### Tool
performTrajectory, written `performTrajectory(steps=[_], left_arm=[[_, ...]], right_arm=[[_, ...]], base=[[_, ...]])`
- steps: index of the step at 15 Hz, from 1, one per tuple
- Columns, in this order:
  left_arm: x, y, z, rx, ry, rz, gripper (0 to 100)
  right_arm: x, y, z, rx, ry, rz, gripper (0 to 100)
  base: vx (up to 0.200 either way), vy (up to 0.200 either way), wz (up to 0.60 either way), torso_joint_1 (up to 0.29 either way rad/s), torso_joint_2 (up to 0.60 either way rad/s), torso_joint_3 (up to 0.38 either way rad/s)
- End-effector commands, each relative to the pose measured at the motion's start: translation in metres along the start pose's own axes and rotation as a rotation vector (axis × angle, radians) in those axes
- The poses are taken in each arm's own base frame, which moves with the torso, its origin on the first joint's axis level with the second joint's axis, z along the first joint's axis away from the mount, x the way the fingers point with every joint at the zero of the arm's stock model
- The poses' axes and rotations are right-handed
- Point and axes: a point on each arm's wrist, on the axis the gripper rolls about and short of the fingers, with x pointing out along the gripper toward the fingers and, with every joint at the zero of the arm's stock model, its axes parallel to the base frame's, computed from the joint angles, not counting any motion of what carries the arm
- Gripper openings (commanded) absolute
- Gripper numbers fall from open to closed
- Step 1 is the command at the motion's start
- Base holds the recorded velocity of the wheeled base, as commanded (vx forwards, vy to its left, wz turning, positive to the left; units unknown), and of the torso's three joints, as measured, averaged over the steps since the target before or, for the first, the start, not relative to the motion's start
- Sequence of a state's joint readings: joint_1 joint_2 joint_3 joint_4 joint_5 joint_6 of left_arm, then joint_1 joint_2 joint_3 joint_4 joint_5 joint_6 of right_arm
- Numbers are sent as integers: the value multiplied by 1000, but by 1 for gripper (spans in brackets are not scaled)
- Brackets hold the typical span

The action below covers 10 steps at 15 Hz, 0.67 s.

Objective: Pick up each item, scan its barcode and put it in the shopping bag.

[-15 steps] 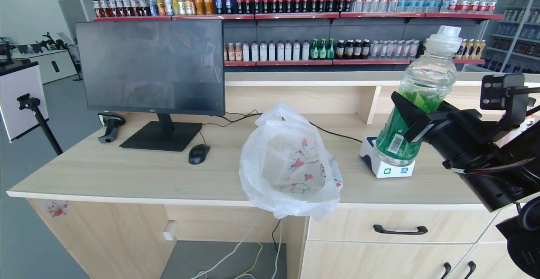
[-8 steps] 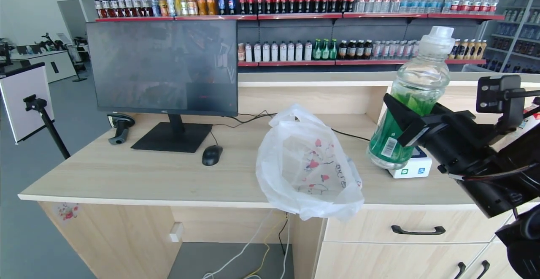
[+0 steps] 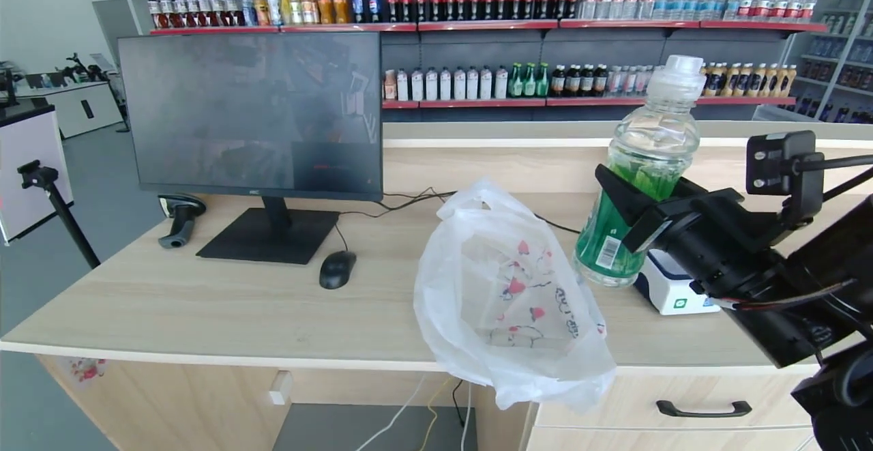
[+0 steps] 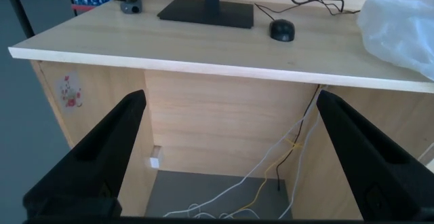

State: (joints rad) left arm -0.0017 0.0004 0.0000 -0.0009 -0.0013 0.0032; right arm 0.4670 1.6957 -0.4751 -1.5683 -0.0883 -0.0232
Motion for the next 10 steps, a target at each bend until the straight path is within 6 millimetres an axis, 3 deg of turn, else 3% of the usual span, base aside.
performTrajectory(steps=[1,7,10], left_arm=[[0,0,0,-2,-1,0,100],[0,0,0,-6,-1,1,100],[0,0,0,-6,-1,1,100]], right_arm=[[3,1,0,0,-7,4,0],[8,1,2,-1,-25,4,0],[8,1,-1,-2,-13,4,0]], base=[[0,0,0,0,0,0],[0,0,0,0,0,0],[0,0,600,2,4,1]])
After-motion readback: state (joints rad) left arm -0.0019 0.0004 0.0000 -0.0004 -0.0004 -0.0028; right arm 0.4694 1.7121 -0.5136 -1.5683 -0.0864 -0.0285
